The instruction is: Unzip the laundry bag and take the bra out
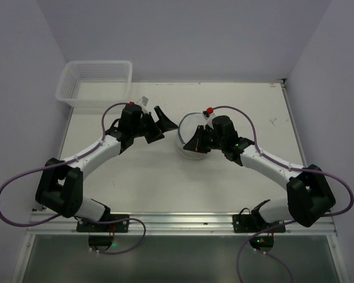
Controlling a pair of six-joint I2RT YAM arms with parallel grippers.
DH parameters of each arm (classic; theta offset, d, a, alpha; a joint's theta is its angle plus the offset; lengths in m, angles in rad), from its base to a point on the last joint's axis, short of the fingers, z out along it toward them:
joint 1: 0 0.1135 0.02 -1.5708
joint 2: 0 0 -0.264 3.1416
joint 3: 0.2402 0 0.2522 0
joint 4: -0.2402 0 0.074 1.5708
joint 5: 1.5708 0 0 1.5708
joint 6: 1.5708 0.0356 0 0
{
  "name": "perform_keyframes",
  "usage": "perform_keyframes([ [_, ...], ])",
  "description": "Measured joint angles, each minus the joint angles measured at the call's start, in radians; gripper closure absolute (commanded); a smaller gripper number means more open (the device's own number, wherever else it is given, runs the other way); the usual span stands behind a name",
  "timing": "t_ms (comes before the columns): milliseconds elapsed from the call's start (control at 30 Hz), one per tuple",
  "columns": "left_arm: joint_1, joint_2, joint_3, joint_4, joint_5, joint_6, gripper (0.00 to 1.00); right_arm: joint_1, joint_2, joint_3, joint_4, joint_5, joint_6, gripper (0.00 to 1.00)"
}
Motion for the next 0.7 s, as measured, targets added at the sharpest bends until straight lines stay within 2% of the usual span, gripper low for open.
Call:
perform_keyframes([
  [200,-0.118,0.029,-0.028,0.054,-0.016,-0.056,0.18,0.002,0.013,0.002,0.014,-0.001,0.003,1.00],
  [300,-0.163,0.080,-0.023,0.076,-0.018,-0.073,0.50,0.005,0.013,0.002,0.015,0.000,0.002,1.00],
  [333,-0.168,0.095,-0.022,0.076,-0.019,-0.071,0.73,0.006,0.013,0.002,0.013,0.002,0.001,1.00],
  [433,-0.169,0.121,-0.021,0.072,-0.024,-0.079,1.00,0.007,0.001,0.001,0.000,0.022,-0.016,1.00],
  [600,-0.153,0.105,-0.015,0.060,-0.029,-0.059,1.00,-0.024,-0.099,-0.055,-0.064,0.084,-0.077,1.00],
  [700,-0.103,0.074,-0.015,0.034,-0.029,-0.038,1.00,-0.157,-0.209,-0.133,-0.107,0.084,-0.099,1.00],
])
